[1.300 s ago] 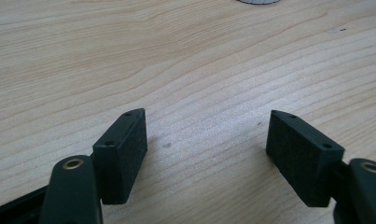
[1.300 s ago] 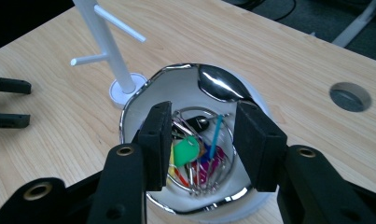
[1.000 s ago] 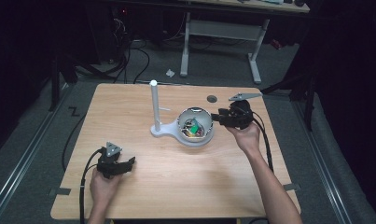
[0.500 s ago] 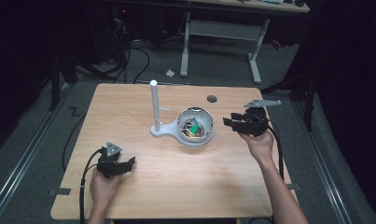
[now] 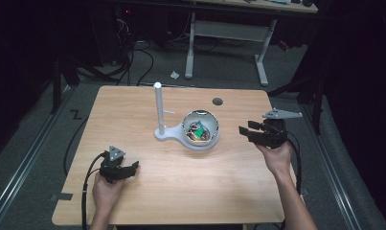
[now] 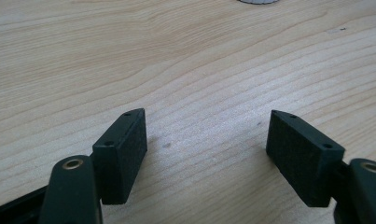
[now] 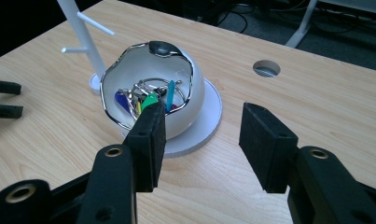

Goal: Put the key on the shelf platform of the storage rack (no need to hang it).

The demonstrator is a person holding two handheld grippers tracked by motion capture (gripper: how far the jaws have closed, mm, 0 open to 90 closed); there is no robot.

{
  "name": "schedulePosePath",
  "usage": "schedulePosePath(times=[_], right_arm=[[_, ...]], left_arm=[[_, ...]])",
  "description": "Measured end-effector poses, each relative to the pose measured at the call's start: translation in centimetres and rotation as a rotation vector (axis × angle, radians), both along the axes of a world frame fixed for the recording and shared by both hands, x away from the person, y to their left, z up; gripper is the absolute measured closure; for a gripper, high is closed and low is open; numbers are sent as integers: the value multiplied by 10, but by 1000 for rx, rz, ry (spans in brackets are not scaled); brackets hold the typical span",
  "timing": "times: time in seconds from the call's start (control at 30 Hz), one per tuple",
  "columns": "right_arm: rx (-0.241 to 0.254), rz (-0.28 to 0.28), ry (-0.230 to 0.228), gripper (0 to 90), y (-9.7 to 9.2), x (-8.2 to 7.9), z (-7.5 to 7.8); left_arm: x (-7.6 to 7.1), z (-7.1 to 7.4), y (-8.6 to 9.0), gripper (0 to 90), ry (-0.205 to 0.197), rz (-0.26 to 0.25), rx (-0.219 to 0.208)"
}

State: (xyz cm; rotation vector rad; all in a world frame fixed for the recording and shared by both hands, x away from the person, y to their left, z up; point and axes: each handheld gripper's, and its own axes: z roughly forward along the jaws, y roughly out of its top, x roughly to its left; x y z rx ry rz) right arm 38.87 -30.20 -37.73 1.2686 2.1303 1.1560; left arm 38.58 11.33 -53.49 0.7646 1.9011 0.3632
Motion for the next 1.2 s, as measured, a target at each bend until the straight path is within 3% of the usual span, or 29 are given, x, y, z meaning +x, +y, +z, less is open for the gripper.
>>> schedulePosePath(times=[0.27,0.47,0.83,1.2], right_arm=[[2,-16,1,505,-6,-12,-7],[15,-20,-29,503,-8,-24,-4],[33,-57,-32,501,-21,-41,-18],[34,-72,-40,494,-21,-50,-33]], left_arm=[[0,0,0,293,0,0,-1],[0,0,0,293,1,0,-1],[0,0,0,292,2,3,-3],[0,0,-1,293,2,4,-4]])
